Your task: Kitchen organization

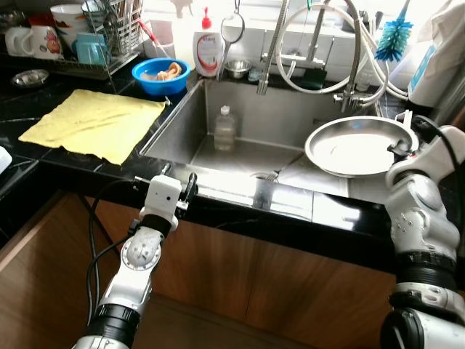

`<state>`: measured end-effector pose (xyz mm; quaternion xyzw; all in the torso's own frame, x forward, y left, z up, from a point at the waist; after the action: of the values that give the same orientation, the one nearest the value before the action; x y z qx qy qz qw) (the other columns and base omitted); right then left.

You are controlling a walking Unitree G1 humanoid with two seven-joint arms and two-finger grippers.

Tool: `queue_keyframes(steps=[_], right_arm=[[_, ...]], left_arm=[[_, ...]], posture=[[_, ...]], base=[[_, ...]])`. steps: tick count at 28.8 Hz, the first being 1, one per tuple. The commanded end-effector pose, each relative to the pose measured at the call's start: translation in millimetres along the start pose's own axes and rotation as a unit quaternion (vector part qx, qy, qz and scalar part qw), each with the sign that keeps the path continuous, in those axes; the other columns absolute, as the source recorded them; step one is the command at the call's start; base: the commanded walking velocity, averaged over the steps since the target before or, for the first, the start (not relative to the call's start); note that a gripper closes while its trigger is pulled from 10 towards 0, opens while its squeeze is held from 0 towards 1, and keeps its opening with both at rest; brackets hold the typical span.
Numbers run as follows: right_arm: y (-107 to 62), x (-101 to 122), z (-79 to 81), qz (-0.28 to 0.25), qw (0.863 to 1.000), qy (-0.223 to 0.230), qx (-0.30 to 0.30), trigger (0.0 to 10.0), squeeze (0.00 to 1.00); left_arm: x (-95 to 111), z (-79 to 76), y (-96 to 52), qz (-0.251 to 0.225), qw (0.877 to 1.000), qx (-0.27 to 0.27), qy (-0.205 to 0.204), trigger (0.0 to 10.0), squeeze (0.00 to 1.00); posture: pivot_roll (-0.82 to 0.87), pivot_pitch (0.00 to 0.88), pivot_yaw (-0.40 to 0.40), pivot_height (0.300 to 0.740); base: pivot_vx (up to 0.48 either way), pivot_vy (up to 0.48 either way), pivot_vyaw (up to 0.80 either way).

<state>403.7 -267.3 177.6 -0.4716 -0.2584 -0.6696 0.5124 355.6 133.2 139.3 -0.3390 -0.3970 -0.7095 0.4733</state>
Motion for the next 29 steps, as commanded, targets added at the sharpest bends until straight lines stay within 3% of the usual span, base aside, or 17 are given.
queue_keyframes(steps=[1,10,15,23,29], right_arm=[[4.5,0.5,10.1,0.003,0.999,-0.029,0.019,10.0,0.00],[19.7,-2.2,26.9,0.003,0.996,-0.084,0.032,10.0,0.00],[23.5,1.0,28.6,-0.002,0.992,-0.120,0.034,10.0,0.00],[24.0,-13.2,36.9,0.011,0.981,-0.180,0.066,10.0,0.00],[23.3,-15.4,42.6,0.005,0.974,-0.212,0.083,10.0,0.00]], left_arm=[[-16.2,-4.1,-4.4,0.038,0.999,-0.010,0.007,10.0,0.00],[-16.2,-5.6,-5.7,0.039,0.999,-0.004,0.002,10.0,0.00],[-15.9,-4.7,-5.8,0.038,0.999,-0.003,0.001,10.0,0.00],[-15.6,-3.2,-6.6,0.036,0.999,0.000,0.000,10.0,0.00],[-14.3,6.1,-3.3,0.040,0.998,0.028,-0.045,10.0,0.00]], posture=[[0.02,0.000,-0.033,0.740],[0.03,0.000,-0.049,0.740],[0.04,0.000,-0.053,0.740],[0.05,0.000,-0.057,0.740],[0.05,0.000,-0.054,0.740]], base=[[0.000,0.000,0.00],[0.000,0.000,0.00],[0.000,0.000,0.00],[0.000,0.000,0.00],[0.000,0.000,0.00]])
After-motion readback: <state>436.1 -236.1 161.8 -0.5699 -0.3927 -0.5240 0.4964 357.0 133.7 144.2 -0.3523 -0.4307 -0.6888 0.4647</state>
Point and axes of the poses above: a point about 5 cm out from each wrist's last joint towards the gripper, its own y axis pointing out of the wrist towards the gripper, its own x axis along the axis of the wrist's last joint, z = x × y, the point moved 4 cm from there along y, pointing out of the wrist towards the gripper, and after that the axes turned 11 degrees about y, right-handed, at the moved point
